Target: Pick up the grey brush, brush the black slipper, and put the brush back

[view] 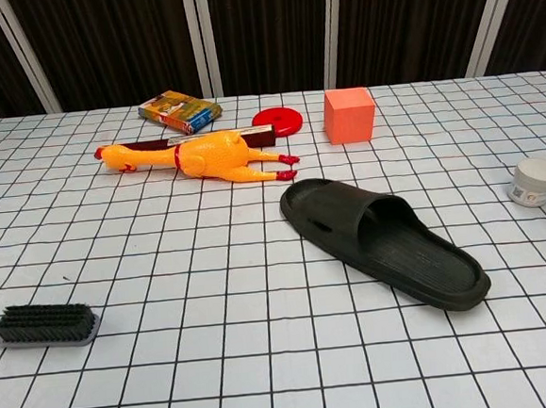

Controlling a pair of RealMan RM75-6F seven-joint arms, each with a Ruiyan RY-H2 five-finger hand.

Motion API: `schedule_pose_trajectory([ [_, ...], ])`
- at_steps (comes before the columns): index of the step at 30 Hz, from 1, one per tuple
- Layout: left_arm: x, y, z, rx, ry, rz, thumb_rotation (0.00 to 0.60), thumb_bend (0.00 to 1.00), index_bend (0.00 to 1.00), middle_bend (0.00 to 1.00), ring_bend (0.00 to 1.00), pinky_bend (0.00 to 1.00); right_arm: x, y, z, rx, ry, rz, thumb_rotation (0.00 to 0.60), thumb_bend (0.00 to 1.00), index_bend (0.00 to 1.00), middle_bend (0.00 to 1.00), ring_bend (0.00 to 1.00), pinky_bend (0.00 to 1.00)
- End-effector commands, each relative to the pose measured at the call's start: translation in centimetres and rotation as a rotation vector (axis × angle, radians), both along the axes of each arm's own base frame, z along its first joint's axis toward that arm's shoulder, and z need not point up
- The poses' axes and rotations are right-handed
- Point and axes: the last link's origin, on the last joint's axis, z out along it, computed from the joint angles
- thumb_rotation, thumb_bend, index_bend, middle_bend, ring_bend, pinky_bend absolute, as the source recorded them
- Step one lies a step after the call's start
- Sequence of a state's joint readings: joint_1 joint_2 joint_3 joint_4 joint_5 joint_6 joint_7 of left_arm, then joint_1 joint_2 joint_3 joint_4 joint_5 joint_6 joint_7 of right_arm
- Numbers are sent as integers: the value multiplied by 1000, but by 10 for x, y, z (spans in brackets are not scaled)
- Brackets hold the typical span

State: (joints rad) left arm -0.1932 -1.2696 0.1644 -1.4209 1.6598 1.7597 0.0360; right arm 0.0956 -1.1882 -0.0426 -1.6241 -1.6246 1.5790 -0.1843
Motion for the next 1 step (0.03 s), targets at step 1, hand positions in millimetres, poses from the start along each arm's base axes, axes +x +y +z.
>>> schedule_pose_trajectory([
  [1,0,-10,4,42,-11,-10,600,23,0,37,0,35,2,0,0,-2,-5,4,600,642,0,0,0,44],
])
